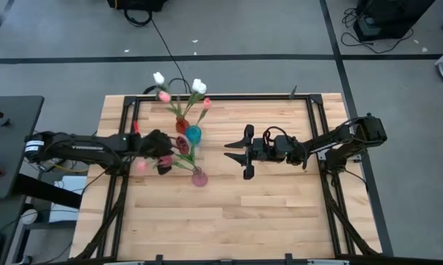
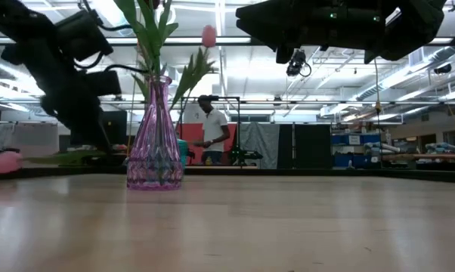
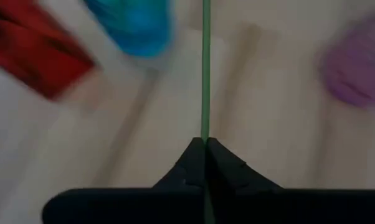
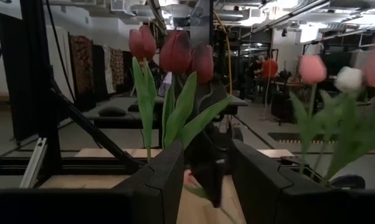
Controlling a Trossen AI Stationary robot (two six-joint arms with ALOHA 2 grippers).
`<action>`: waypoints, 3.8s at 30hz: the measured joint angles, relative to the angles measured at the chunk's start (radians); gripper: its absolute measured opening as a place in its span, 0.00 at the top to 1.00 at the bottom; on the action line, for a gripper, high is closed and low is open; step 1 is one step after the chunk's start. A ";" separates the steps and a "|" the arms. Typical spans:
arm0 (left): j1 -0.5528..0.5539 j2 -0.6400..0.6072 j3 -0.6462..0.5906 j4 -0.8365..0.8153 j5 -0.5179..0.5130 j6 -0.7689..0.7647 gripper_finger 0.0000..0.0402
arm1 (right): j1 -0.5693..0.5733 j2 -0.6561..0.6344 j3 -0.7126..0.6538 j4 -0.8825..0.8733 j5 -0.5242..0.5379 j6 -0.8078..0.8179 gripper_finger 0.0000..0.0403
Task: Sort flowers into vase by color
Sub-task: Put the pink flower into the blue vase
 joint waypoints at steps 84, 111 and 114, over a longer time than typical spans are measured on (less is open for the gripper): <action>-0.025 0.249 1.066 -0.447 0.187 0.412 0.85 | 0.010 -0.124 0.366 -0.260 0.206 -0.285 0.99; -0.110 -0.053 0.631 0.358 0.263 0.186 0.68 | 0.011 -0.126 0.366 0.141 0.086 -0.472 0.99; -0.110 -0.024 0.594 0.523 0.264 0.192 0.69 | 0.011 -0.117 0.366 0.146 0.010 -0.454 0.99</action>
